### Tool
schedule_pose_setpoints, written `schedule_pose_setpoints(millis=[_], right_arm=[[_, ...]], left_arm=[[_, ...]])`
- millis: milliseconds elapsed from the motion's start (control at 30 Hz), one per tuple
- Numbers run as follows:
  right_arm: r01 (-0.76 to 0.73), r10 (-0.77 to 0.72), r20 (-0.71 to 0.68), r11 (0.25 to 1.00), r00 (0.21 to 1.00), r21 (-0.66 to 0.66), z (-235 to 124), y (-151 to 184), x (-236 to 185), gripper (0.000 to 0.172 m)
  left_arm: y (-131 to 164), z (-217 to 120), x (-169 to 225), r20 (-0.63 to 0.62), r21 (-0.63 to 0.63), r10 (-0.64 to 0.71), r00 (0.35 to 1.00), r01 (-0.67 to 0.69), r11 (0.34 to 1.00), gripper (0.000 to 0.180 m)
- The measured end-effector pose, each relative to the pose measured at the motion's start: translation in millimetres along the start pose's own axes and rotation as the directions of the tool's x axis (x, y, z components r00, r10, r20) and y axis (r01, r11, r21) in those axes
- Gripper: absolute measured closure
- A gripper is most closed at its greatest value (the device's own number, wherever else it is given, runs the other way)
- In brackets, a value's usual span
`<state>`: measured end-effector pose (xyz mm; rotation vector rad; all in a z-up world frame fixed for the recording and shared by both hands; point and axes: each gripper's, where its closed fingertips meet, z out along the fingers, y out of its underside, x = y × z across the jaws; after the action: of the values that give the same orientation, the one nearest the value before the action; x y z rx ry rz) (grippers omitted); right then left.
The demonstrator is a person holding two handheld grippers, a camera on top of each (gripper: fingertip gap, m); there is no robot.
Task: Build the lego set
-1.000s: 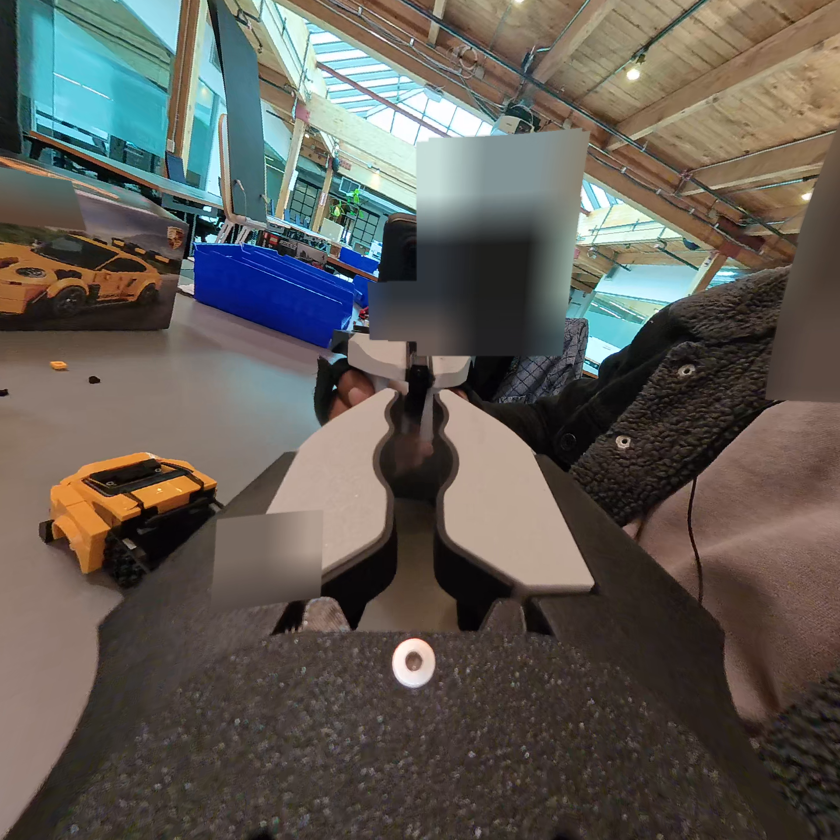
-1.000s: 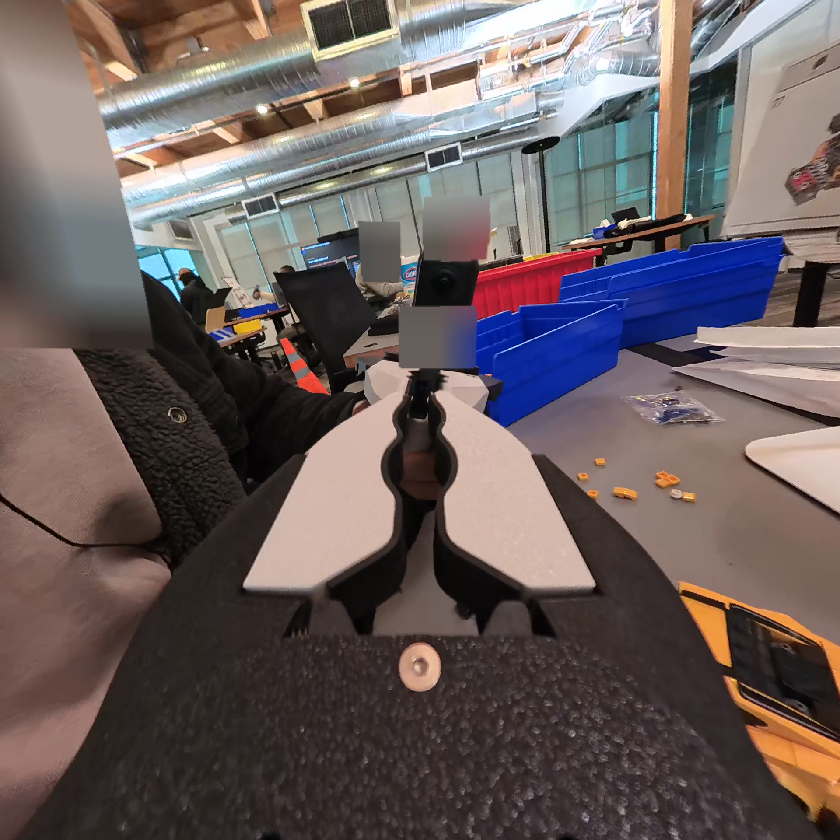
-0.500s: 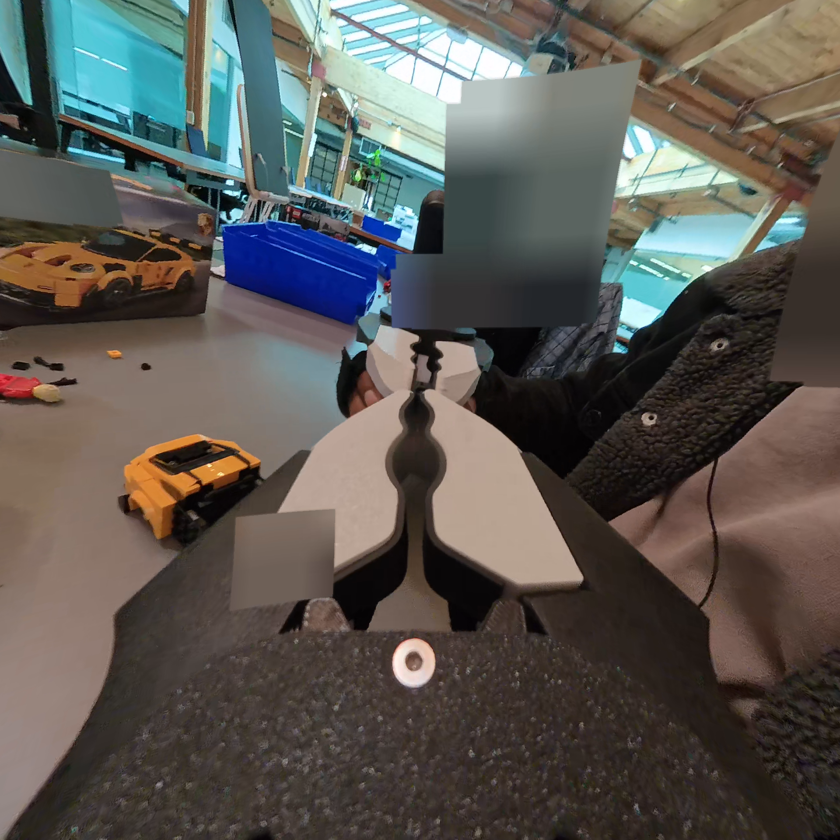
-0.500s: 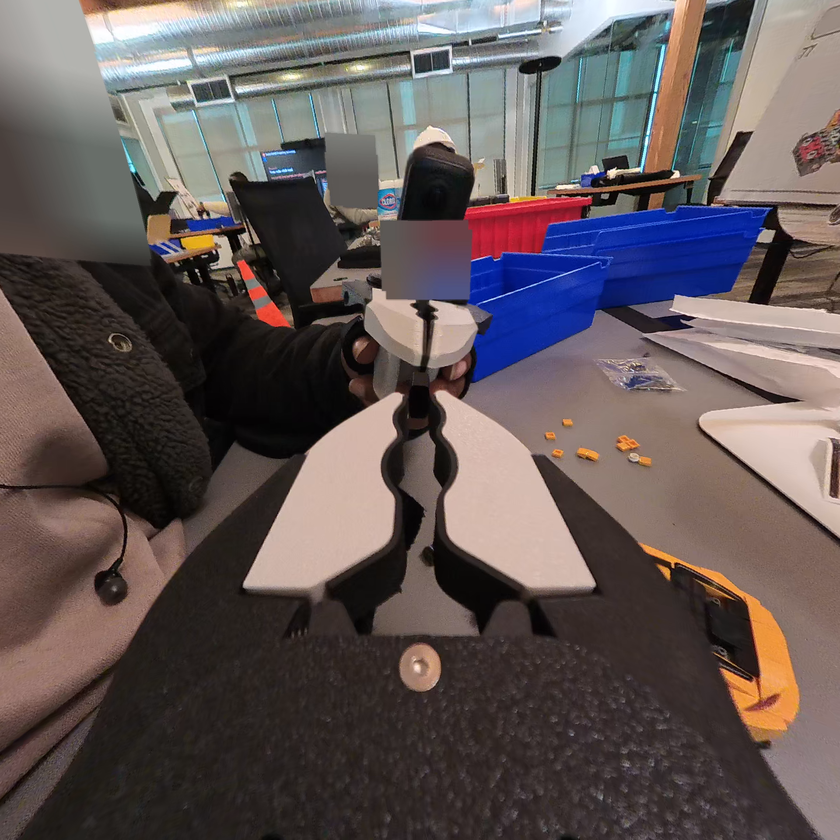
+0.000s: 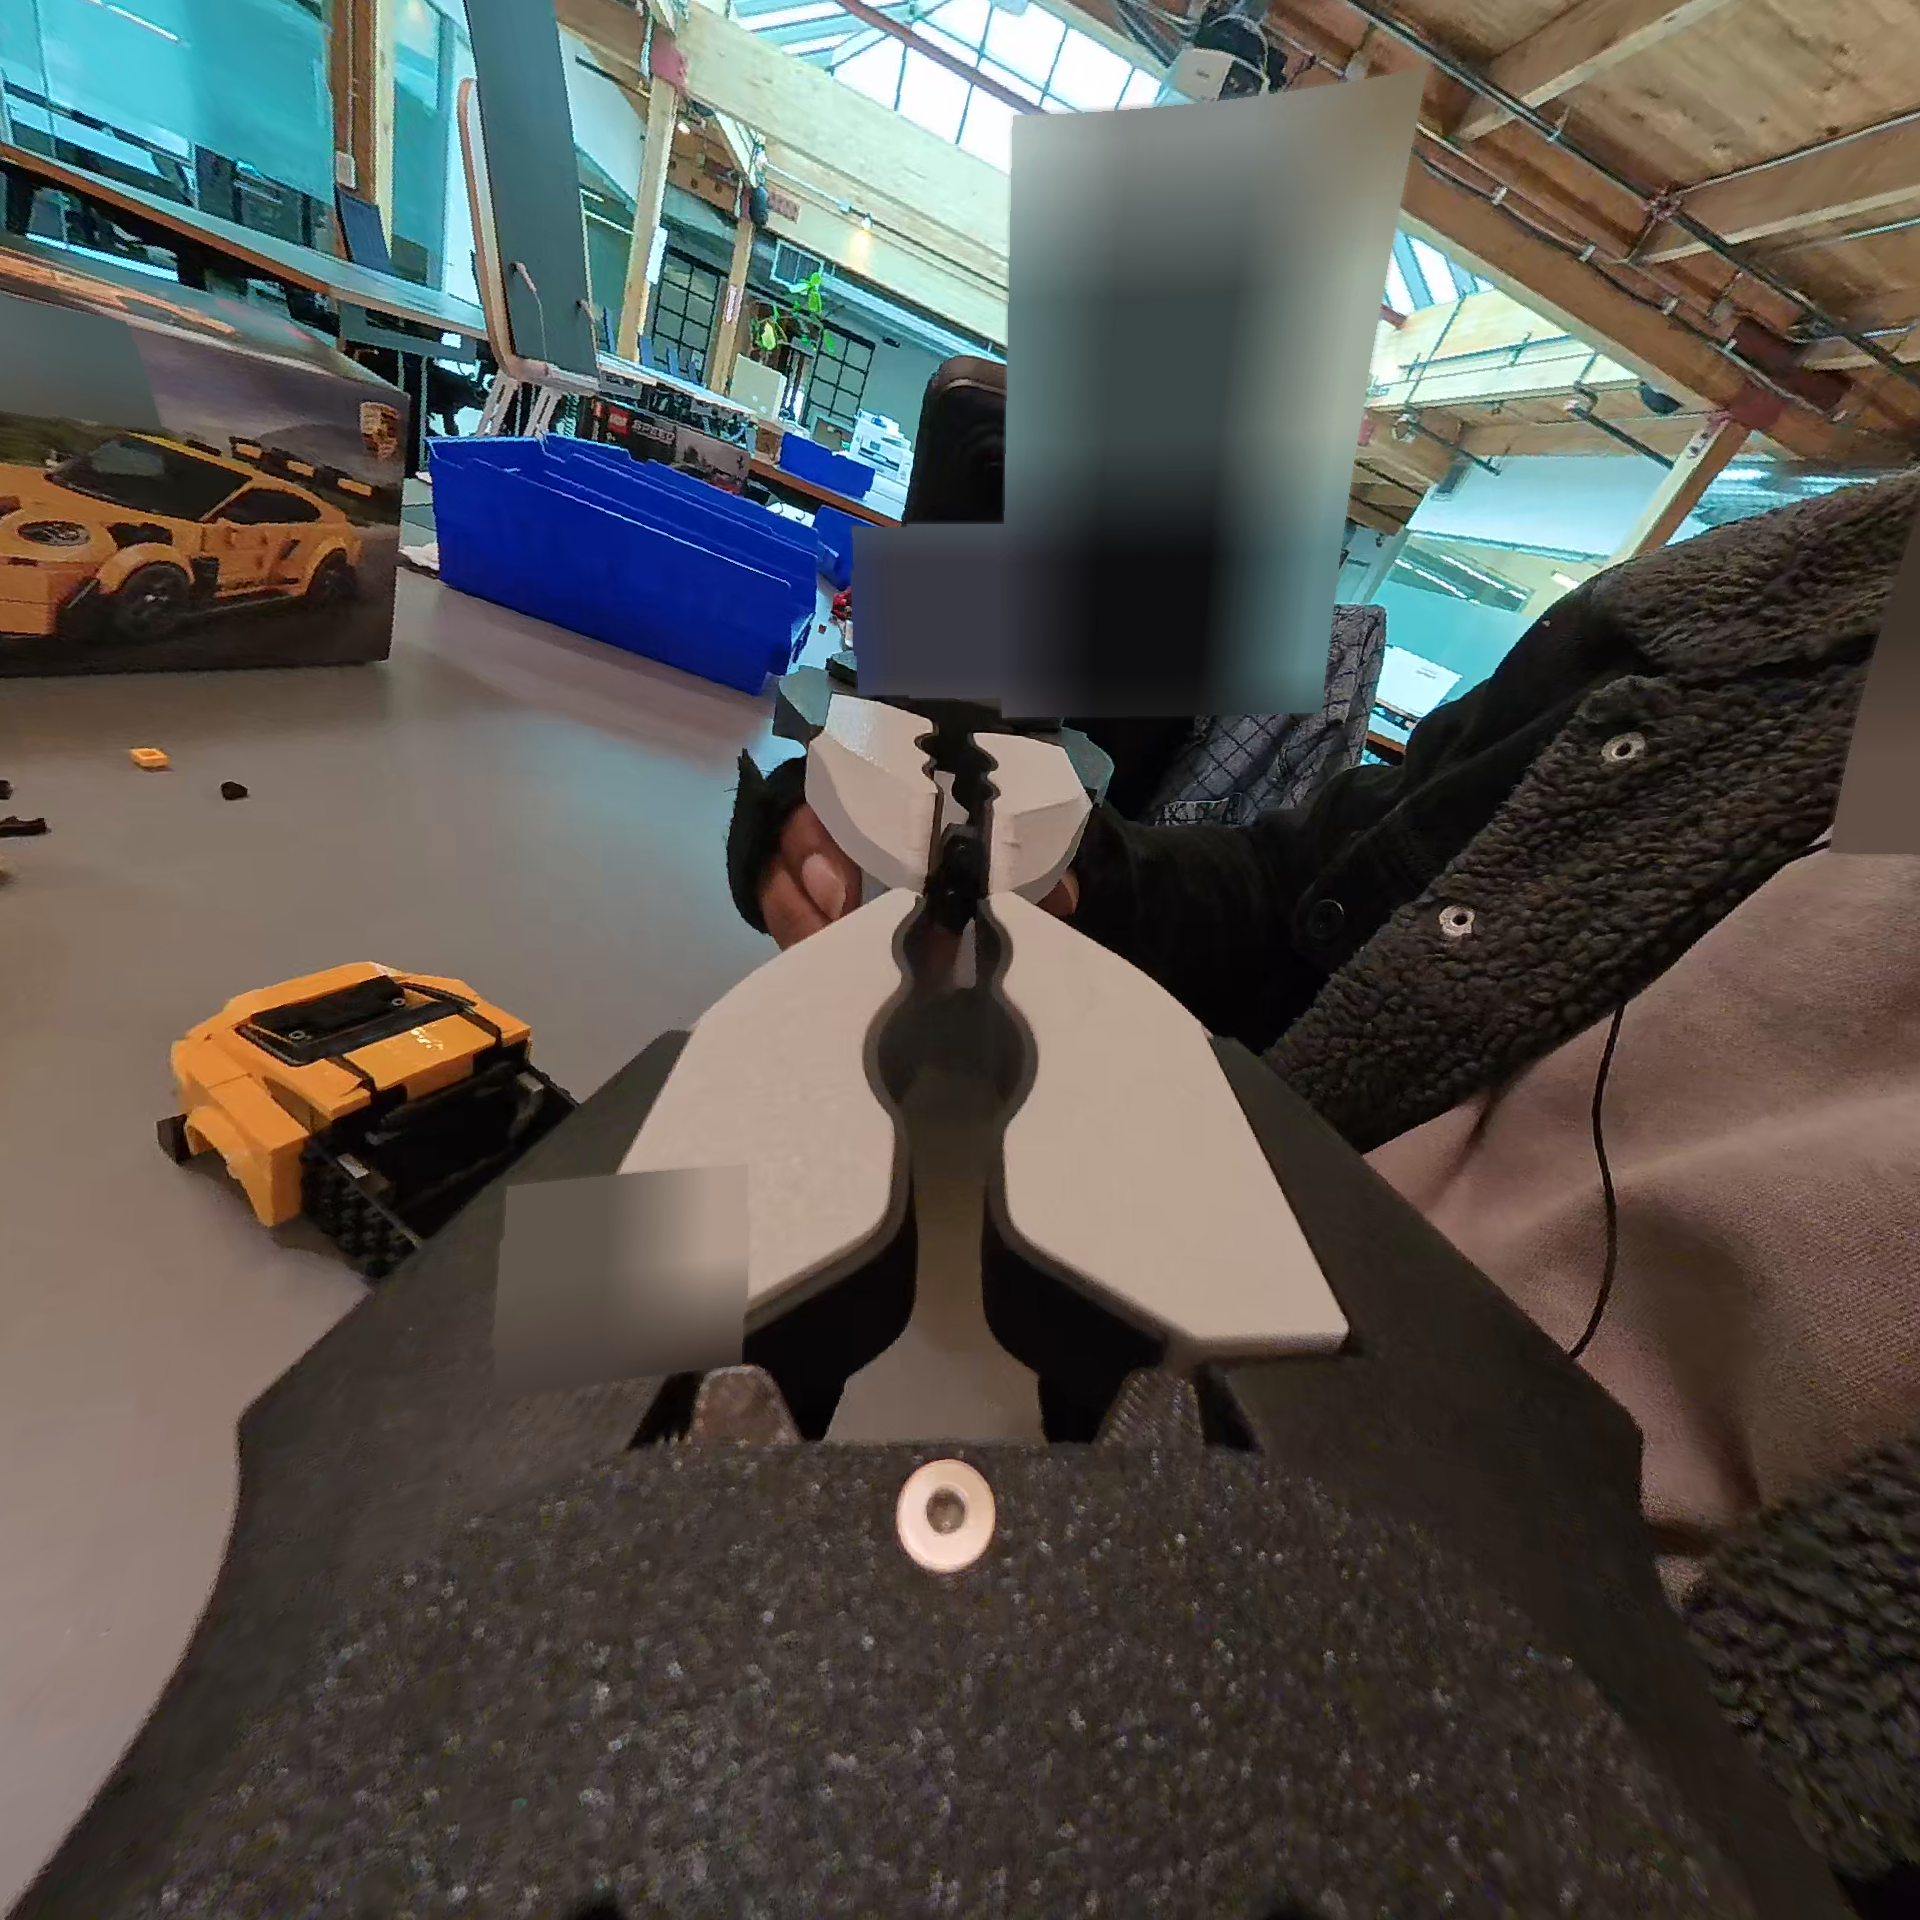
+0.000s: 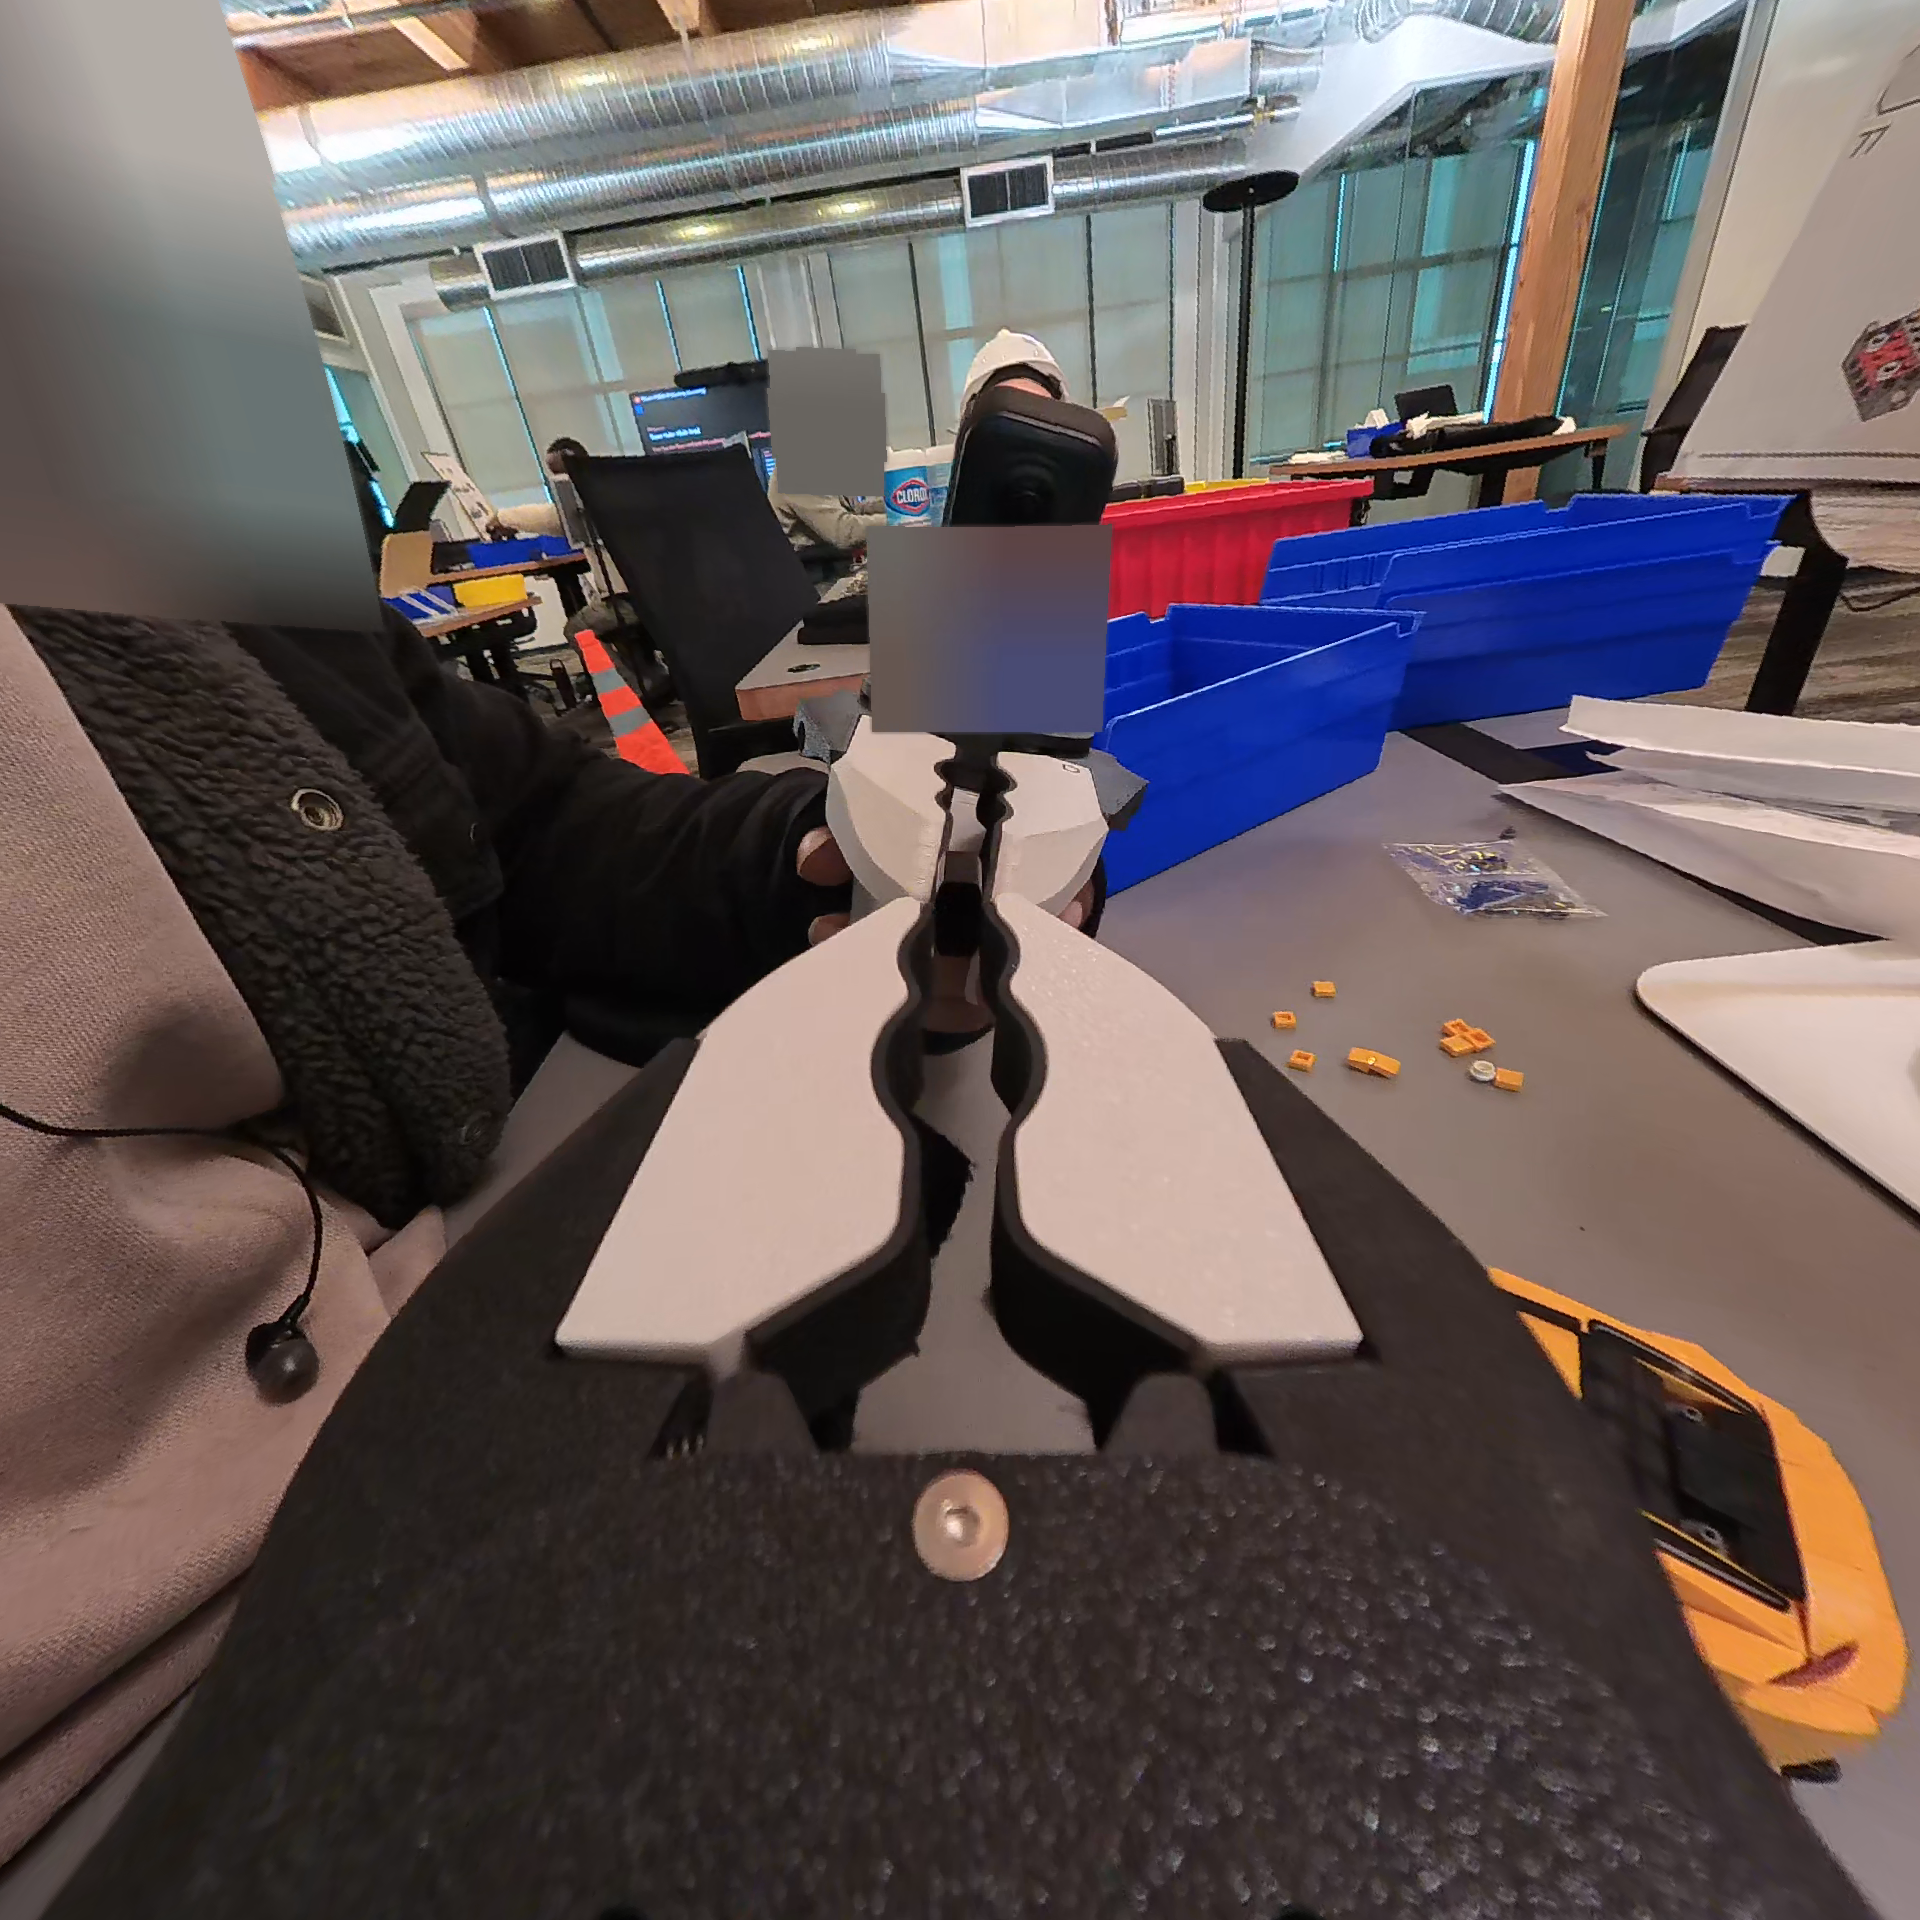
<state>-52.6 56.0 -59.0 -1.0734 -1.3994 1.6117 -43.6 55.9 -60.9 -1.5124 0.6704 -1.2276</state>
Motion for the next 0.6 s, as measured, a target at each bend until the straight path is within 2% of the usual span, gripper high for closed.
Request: schedule_pose_setpoints(millis=[167, 333, 467, 600], right_arm=[[0.008, -0.008, 0.0, 1.0, 1.0, -0.013, 0.5, 1.9, -0.3, 0.164], [0.022, -0.024, -0.02, 0.995, 1.0, -0.093, 0.1, 12.4, 3.2, 0.161], [0.05, -0.059, -0.047, 0.983, 0.997, -0.178, -2.3, 23.3, 9.2, 0.157], [0.127, -0.151, -0.043, 0.928, 0.988, -0.351, -1.5, 52.0, 10.6, 0.157]], left_arm=[[2.3, -0.5, -0.4, 0.006, -0.031, 0.003, 1.0, -0.003, 1.0, 0.173], [12.7, -5.0, -7.7, 0.051, -0.145, 0.057, 0.997, -0.049, 0.988, 0.173], [38.2, -11.7, -20.7, 0.113, -0.359, 0.221, 0.969, -0.168, 0.918, 0.174], [68.1, -14.3, -30.3, 0.111, -0.54, 0.342, 0.933, -0.233, 0.809, 0.174]])
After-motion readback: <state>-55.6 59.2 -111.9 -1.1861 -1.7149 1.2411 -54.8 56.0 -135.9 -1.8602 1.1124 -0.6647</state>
